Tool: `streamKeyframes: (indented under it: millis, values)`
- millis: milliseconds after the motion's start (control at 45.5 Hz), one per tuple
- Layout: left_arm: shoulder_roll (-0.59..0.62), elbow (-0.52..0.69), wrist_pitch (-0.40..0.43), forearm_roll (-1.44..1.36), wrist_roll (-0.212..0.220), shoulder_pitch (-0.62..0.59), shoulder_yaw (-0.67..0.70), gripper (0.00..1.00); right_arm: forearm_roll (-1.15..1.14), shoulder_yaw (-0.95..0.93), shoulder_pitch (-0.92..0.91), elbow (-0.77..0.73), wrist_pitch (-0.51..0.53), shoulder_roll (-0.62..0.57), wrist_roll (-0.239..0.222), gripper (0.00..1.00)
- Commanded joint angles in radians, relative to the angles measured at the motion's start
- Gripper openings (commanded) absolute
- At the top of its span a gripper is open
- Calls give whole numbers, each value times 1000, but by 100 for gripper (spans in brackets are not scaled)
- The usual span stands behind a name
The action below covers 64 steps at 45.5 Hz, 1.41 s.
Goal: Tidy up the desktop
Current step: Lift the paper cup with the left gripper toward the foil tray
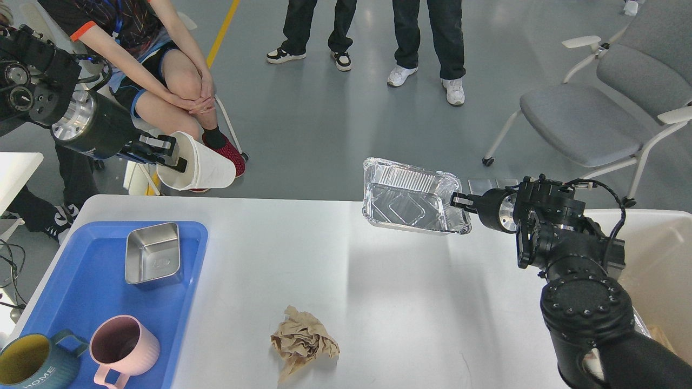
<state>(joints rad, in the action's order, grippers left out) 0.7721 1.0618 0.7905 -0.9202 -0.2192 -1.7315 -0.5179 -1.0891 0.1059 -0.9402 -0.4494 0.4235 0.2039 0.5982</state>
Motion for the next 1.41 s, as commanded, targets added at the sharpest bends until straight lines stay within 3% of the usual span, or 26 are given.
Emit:
streamKeyframes:
  millis: [0,263,593,900,1383]
  values:
    - [-5,0,0,0,0,-2,3,4,0,0,0,0,0,0,0,0]
    - [-16,-6,-11,1,0,-3,7,4,0,0,0,0,-2,0,0,0]
    - [-132,-26,-34,12,3,-5,36,4,-1,0,1,0,-2,0,0,0]
    - [-330,-149,-43,21,-2,-5,108,4,-2,0,1,0,-2,2,0,0]
    - [-662,-480,-42,130,-6,47,148,4,-2,0,-2,-2,0,2,2,0]
